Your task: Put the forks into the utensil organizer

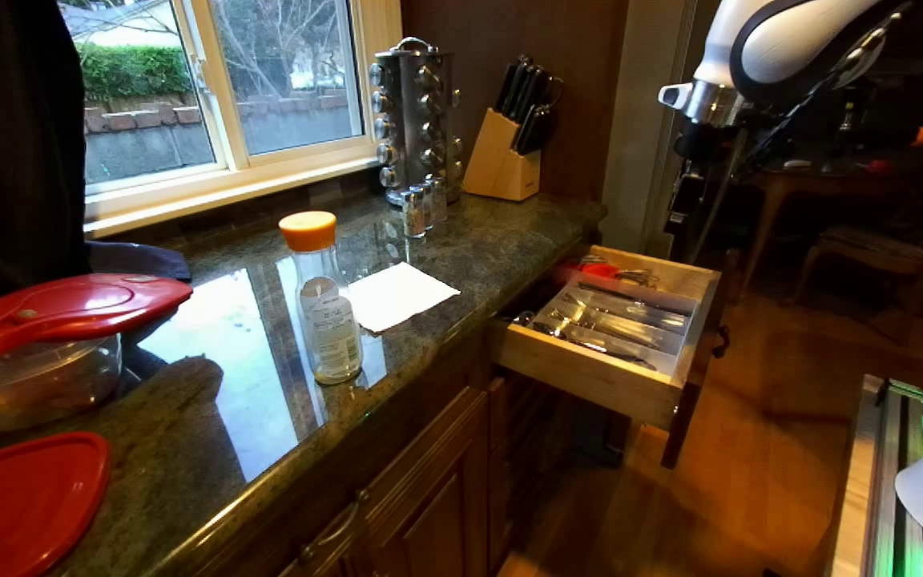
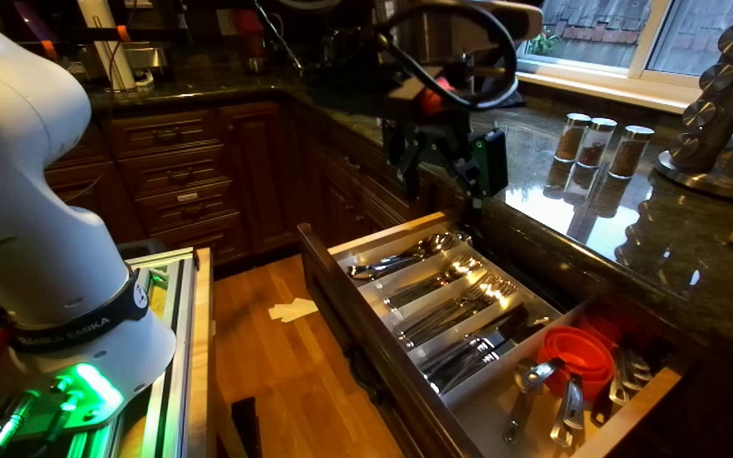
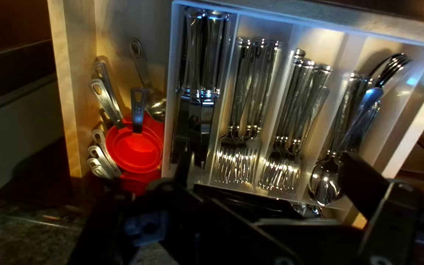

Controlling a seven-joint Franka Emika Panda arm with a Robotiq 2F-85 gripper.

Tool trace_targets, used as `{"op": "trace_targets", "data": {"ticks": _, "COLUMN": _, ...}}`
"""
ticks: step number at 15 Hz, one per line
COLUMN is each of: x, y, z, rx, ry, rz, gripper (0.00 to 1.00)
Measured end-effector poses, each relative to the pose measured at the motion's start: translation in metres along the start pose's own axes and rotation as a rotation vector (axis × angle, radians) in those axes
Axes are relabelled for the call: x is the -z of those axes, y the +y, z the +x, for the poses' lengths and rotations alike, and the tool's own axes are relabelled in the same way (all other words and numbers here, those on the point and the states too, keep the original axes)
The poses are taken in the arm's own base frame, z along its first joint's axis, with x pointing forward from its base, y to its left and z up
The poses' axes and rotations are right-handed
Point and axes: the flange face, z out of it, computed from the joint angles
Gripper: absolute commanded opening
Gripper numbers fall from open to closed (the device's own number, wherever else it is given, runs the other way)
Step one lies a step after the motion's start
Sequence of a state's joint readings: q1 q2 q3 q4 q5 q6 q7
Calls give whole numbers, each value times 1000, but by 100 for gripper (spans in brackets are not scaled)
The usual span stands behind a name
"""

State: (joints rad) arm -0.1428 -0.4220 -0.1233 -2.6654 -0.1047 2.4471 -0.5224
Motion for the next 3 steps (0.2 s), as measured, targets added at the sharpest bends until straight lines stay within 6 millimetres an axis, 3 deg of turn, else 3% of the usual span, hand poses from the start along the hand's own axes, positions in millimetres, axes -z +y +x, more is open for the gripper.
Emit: {"op": "trace_targets", "data": {"ticks": 3, "x": 15, "y": -4, "z": -8, "rx": -5, "ry": 24, "rz": -5, "gripper": 100}}
